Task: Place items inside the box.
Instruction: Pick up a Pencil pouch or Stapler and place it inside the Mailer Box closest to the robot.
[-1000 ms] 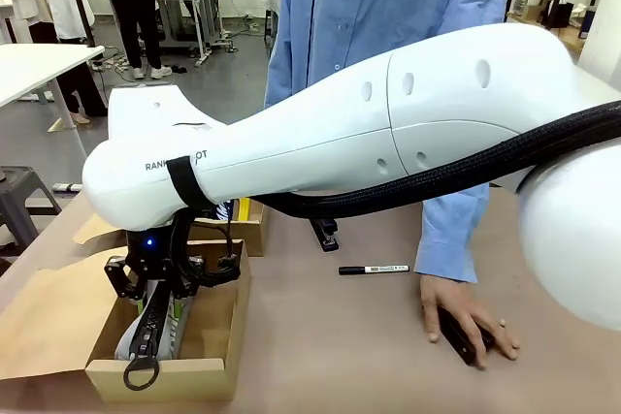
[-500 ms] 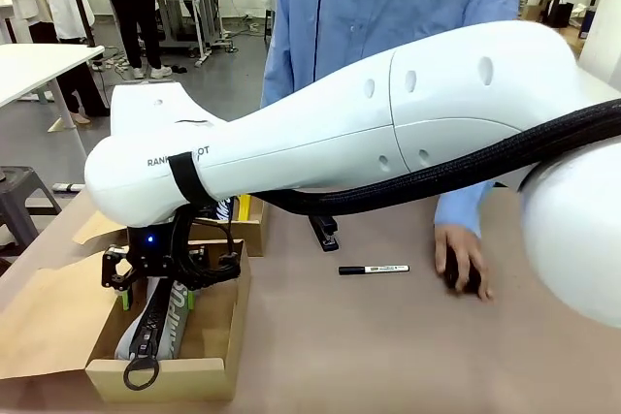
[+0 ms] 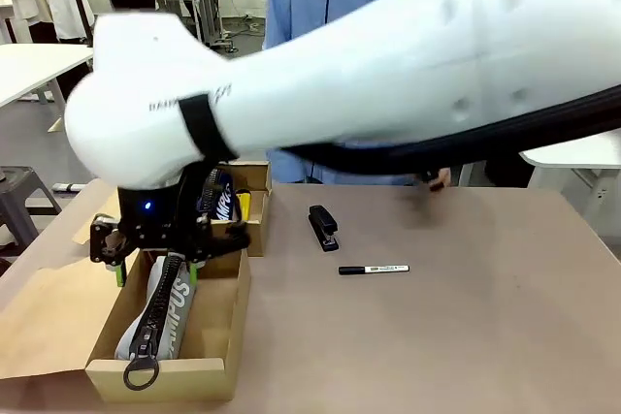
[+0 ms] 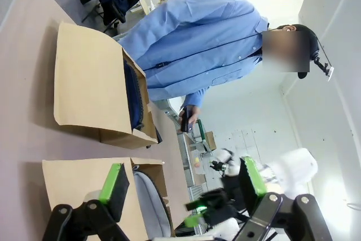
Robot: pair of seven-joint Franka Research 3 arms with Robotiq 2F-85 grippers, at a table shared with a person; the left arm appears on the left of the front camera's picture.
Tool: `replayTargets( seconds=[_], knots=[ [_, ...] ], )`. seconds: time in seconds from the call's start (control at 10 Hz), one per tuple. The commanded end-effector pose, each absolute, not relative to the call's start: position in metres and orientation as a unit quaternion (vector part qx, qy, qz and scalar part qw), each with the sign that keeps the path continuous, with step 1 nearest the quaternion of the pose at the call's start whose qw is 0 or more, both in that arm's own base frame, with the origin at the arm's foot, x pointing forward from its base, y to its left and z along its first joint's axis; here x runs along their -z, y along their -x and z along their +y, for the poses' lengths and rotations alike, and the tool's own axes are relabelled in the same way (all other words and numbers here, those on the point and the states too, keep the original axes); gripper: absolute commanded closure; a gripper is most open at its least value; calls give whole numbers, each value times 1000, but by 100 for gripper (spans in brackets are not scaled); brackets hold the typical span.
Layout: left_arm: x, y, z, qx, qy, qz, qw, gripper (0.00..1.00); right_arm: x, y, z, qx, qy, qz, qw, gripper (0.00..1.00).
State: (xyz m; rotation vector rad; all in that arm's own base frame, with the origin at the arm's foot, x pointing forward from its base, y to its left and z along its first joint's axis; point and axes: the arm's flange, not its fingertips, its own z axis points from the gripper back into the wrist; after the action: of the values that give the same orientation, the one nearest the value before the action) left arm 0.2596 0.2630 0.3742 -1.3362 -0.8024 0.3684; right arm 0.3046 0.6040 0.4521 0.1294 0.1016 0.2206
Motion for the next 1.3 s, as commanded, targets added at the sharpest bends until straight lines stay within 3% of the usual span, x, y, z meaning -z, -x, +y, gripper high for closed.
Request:
replayTargets(
  seconds=[0.0, 0.2, 0.3, 0.6, 0.9, 1.2],
  knots=[
    [-375, -261, 261, -158, 600, -372, 690, 0, -484, -270, 513, -140, -50, 45, 988, 0],
    [-375, -261, 261, -158, 600, -372, 690, 0, -481, -254, 485, -72, -62, 40, 995, 0],
    [-375, -261, 261, -158, 600, -372, 690, 0, -497, -274, 537, -130, -47, 38, 990, 0],
    [-375, -261, 261, -158, 600, -372, 690, 0, -499, -269, 500, -141, -33, 63, 987, 0],
    [-375, -261, 261, -158, 600, -372, 690, 0, -540, -293, 345, -54, -185, 59, 979, 0],
    [-375, -261, 261, -158, 600, -372, 690, 0, -528, -292, 188, -13, -408, 52, 912, 0]
  ],
)
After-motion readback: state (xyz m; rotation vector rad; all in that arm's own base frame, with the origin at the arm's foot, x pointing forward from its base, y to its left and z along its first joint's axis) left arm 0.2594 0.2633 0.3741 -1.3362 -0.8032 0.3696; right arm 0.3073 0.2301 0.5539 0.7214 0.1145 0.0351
